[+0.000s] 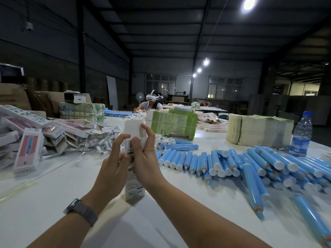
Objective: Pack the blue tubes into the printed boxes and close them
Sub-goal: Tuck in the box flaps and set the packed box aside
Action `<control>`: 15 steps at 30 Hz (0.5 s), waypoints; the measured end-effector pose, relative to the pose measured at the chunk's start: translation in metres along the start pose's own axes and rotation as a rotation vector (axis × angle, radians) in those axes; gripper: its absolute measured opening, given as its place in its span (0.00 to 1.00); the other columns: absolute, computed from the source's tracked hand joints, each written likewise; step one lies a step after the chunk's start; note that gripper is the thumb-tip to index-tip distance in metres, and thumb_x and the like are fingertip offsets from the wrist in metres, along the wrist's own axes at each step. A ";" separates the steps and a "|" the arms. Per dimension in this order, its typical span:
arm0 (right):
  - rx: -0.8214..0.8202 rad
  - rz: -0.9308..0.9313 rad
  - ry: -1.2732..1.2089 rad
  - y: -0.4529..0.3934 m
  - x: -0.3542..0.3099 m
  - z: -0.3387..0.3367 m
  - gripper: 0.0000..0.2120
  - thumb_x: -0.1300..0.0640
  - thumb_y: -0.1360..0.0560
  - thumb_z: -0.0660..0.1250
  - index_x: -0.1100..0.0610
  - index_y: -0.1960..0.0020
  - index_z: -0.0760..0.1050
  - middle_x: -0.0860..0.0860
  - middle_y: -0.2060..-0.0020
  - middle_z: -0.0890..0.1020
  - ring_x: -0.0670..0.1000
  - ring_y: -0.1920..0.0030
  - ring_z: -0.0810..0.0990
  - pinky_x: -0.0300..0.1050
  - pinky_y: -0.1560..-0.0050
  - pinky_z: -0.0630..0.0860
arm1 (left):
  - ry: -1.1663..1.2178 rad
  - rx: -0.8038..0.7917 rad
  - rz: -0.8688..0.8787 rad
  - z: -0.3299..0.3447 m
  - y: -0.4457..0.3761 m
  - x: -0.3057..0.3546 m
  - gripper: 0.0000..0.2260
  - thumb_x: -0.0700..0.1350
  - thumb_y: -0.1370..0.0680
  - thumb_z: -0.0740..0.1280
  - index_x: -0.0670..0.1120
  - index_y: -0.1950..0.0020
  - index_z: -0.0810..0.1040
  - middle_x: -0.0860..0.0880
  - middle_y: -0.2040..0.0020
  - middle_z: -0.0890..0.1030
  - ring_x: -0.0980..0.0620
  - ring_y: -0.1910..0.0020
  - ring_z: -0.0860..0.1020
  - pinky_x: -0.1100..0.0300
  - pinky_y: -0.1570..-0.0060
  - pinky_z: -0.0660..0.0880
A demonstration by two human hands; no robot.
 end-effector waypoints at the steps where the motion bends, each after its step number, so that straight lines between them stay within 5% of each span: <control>1: 0.000 -0.003 0.008 0.000 0.000 0.000 0.14 0.41 0.20 0.58 0.30 0.35 0.62 0.47 0.45 0.79 0.49 0.51 0.82 0.63 0.45 0.79 | 0.004 0.000 -0.001 0.000 0.000 0.000 0.18 0.52 0.22 0.52 0.73 0.38 0.64 0.57 0.57 0.85 0.54 0.64 0.84 0.57 0.70 0.80; 9: -0.003 -0.004 0.048 0.000 -0.001 0.000 0.13 0.44 0.18 0.56 0.40 0.34 0.66 0.50 0.45 0.79 0.50 0.50 0.81 0.58 0.45 0.79 | 0.023 0.010 0.004 0.001 0.002 0.000 0.17 0.52 0.21 0.52 0.70 0.35 0.63 0.57 0.58 0.83 0.52 0.64 0.83 0.60 0.69 0.78; 12: 0.022 -0.022 0.043 0.002 -0.003 -0.002 0.06 0.50 0.16 0.58 0.46 0.40 0.70 0.48 0.56 0.78 0.47 0.59 0.77 0.51 0.55 0.78 | 0.021 0.030 0.010 0.000 0.002 0.002 0.15 0.55 0.20 0.53 0.71 0.36 0.64 0.60 0.55 0.84 0.54 0.61 0.84 0.56 0.64 0.80; 15: 0.036 -0.032 0.007 0.004 -0.006 -0.003 0.02 0.54 0.16 0.58 0.48 0.47 0.69 0.48 0.60 0.75 0.47 0.63 0.74 0.43 0.61 0.74 | 0.007 0.041 0.027 0.001 0.001 0.005 0.13 0.58 0.19 0.53 0.74 0.37 0.63 0.67 0.53 0.82 0.60 0.58 0.84 0.64 0.62 0.80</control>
Point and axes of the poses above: each hand's wrist, its own y-axis away from the middle knuckle, its own z-axis out of the palm, x = y × z, the point moved 5 cm from there along -y, towards the middle knuckle
